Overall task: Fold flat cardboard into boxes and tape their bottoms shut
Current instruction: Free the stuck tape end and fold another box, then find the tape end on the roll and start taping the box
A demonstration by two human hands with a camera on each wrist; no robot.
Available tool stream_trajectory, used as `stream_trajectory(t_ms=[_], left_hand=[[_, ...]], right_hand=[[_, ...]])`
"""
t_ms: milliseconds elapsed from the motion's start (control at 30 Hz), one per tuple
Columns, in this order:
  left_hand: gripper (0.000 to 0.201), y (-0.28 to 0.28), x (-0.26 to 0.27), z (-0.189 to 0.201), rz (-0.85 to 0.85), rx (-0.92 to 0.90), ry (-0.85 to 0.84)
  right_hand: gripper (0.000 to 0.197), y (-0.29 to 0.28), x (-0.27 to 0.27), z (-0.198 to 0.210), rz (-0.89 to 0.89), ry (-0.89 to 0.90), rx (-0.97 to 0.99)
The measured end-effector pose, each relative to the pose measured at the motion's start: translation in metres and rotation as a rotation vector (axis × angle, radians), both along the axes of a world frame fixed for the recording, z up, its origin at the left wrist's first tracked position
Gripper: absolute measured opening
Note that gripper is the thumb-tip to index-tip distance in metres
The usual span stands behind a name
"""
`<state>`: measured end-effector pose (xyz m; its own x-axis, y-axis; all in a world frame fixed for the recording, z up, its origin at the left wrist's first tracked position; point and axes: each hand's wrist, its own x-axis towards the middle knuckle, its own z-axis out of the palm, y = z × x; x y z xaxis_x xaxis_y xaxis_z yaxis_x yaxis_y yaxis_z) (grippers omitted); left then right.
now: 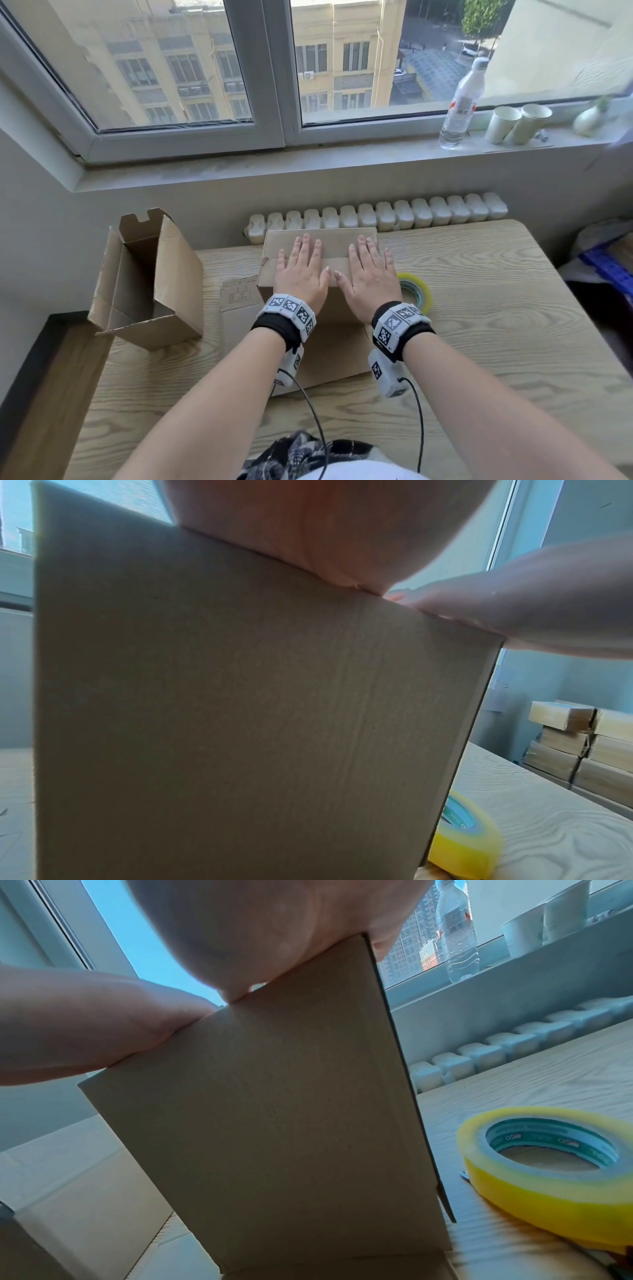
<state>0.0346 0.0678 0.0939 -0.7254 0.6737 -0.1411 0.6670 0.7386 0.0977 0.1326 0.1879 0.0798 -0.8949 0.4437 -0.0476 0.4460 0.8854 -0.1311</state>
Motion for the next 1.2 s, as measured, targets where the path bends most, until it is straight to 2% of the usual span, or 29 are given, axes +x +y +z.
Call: stream_trajectory(t_ms=[133, 200, 300, 433, 533, 633, 767, 800, 967, 1100, 1200], left_hand=[[0.062, 0.003, 0.000, 0.001, 0.001, -0.004, 0.005], [0.062, 0.003, 0.000, 0.003, 0.001, -0.007, 0.005], [0.061, 0.004, 0.001, 0.008, 0.014, 0.023, -0.002], [0.053, 0.013, 0.006, 0.023, 0.037, 0.112, 0.076], [0.050, 0.027, 0.015, 0.040, 0.015, 0.208, 0.096], [0.050, 0.046, 0.026, 0.053, -0.073, 0.292, 0.121], [0.033, 0.069, 0.049, 0.060, -0.316, 0.625, 0.039], [0.029, 0.074, 0.056, 0.058, -0.359, 0.659, -0.010], [0.030, 0.095, 0.103, 0.027, -0.380, 0.525, -0.290], [0.030, 0.098, 0.130, -0.015, -0.326, 0.301, -0.428], [0.030, 0.093, 0.132, -0.044, -0.194, 0.198, -0.506]], right_hand=[[0.082, 0.004, -0.001, 0.000, 0.004, 0.008, -0.016], [0.079, 0.004, -0.001, 0.000, 0.009, 0.019, -0.034], [0.068, 0.009, 0.004, 0.003, -0.008, 0.179, -0.176], [0.061, 0.028, 0.020, 0.006, -0.185, 0.477, -0.308], [0.057, 0.048, 0.032, 0.006, -0.312, 0.547, -0.397], [0.052, 0.070, 0.044, 0.000, -0.431, 0.581, -0.398], [0.045, 0.095, 0.067, -0.032, -0.537, 0.424, -0.372], [0.044, 0.098, 0.073, -0.043, -0.535, 0.364, -0.367], [0.046, 0.096, 0.093, -0.093, -0.443, 0.042, -0.347], [0.057, 0.093, 0.093, -0.121, -0.285, -0.285, -0.330], [0.058, 0.092, 0.090, -0.137, -0.250, -0.323, -0.292]])
